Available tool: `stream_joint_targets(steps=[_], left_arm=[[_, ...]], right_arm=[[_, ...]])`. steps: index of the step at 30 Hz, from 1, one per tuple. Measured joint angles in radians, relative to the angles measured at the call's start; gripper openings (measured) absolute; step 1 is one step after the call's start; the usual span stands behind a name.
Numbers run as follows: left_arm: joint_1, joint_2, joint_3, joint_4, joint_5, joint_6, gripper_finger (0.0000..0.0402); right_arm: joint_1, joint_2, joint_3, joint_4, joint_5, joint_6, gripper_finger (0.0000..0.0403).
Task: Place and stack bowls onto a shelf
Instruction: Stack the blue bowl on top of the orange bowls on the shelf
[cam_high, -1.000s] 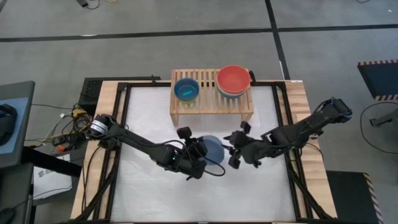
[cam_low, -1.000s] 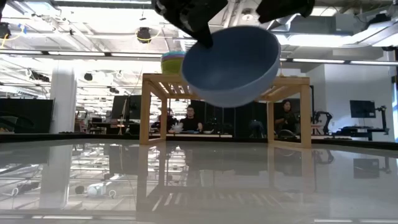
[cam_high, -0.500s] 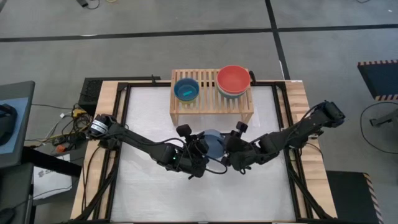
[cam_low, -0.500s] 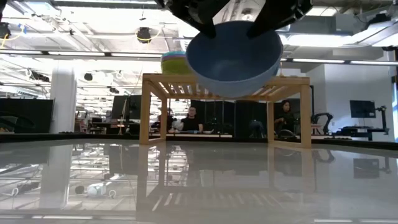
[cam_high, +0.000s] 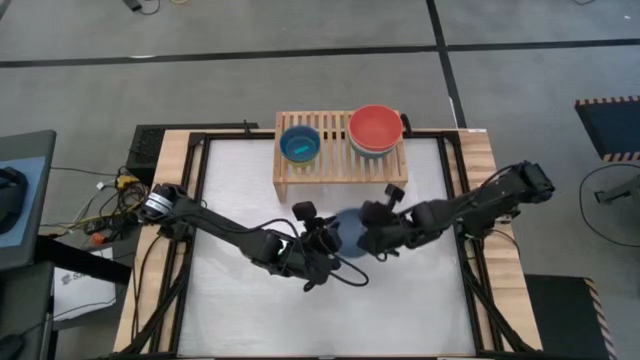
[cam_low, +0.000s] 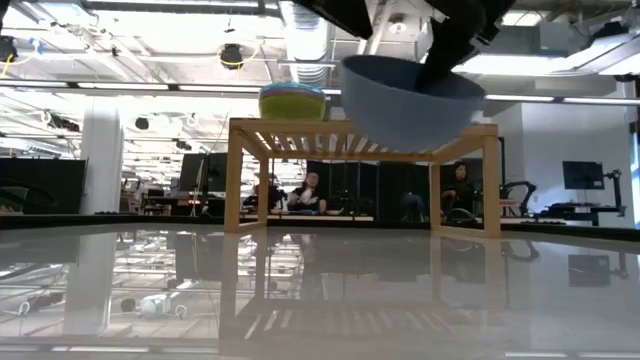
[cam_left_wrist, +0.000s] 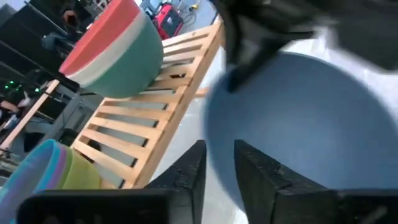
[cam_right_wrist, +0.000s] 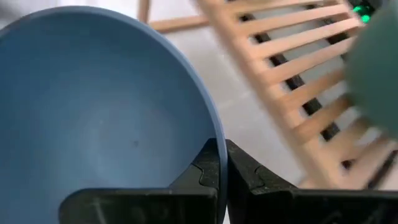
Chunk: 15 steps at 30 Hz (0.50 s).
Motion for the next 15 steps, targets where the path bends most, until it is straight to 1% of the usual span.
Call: stream_joint_targets(steps=[4,8,11,15], left_arm=[[-0.006,-0.001,0.044,-0.121,-0.016,-0.056,0.0103],[-0.005,-0.017,0.057,-0.256,-0.043,-0.153,0.0134],[0.000,-0.028,0.055,-0.416,-0.023,-0.270,0.0153],[-0.008,-0.028,0.054,-0.536,-0.014,-0.375,0.0166]], right_arm=[[-0.051,-0.033,0.066,-0.100,0.005,0.001,0.0025],[-0.120,-0.092,0.142,-0.169,0.008,-0.058,0.0025],[-0.197,-0.151,0.214,-0.183,0.013,-0.123,0.0025],[-0.331,-0.216,0.325,-0.168,-0.005,-0.216,0.0025]])
